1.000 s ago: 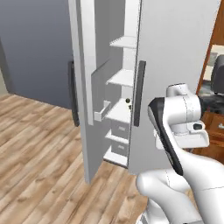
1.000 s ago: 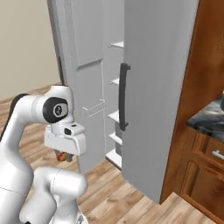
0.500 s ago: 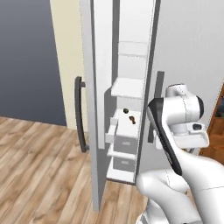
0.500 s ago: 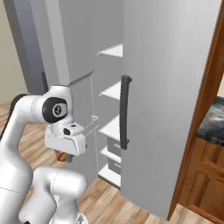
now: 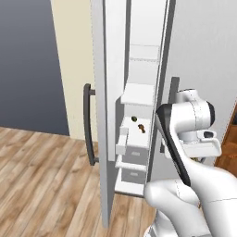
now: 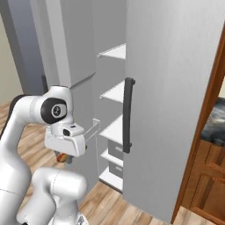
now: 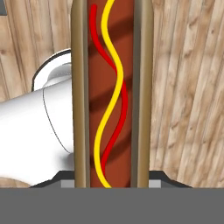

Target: Store the hot dog in the freezer for long-term storage. Close the freezer door after placing the cooked food.

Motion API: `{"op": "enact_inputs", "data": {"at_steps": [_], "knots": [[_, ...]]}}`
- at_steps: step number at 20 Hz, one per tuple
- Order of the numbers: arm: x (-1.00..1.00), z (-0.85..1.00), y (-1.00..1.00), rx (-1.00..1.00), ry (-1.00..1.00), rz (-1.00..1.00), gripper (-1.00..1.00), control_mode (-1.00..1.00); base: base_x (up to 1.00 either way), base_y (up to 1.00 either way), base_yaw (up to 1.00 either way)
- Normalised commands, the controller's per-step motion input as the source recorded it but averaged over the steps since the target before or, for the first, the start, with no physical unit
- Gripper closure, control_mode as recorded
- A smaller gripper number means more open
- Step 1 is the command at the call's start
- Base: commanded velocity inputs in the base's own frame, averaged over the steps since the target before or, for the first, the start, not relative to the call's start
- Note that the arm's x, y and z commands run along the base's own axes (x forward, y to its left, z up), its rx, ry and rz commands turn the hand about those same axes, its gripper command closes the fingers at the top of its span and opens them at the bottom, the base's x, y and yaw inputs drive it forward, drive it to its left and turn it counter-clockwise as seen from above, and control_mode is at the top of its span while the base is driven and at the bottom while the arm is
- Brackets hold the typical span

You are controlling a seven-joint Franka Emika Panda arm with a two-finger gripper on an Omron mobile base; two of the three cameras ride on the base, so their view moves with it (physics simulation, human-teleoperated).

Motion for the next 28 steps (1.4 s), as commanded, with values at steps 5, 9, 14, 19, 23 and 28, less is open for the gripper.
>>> {"op": "enact_inputs", "data": {"at_steps": [5, 9, 14, 19, 23, 28], "knots": [[0.0, 0.0, 0.0, 0.0, 0.0, 0.0, 1.0, 1.0, 0.39, -0.01, 0.0], [0.0, 0.0, 0.0, 0.0, 0.0, 0.0, 1.0, 1.0, 0.61, 0.0, 0.0], [0.0, 0.0, 0.0, 0.0, 0.0, 0.0, 1.0, 1.0, 0.62, 0.0, 0.0], [0.0, 0.0, 0.0, 0.0, 0.0, 0.0, 1.0, 1.0, 0.31, 0.17, -0.02], [0.0, 0.0, 0.0, 0.0, 0.0, 0.0, 1.0, 1.0, 0.33, 0.34, -0.04], [0.0, 0.0, 0.0, 0.0, 0.0, 0.0, 1.0, 1.0, 0.4, 0.41, 0.0]]}}
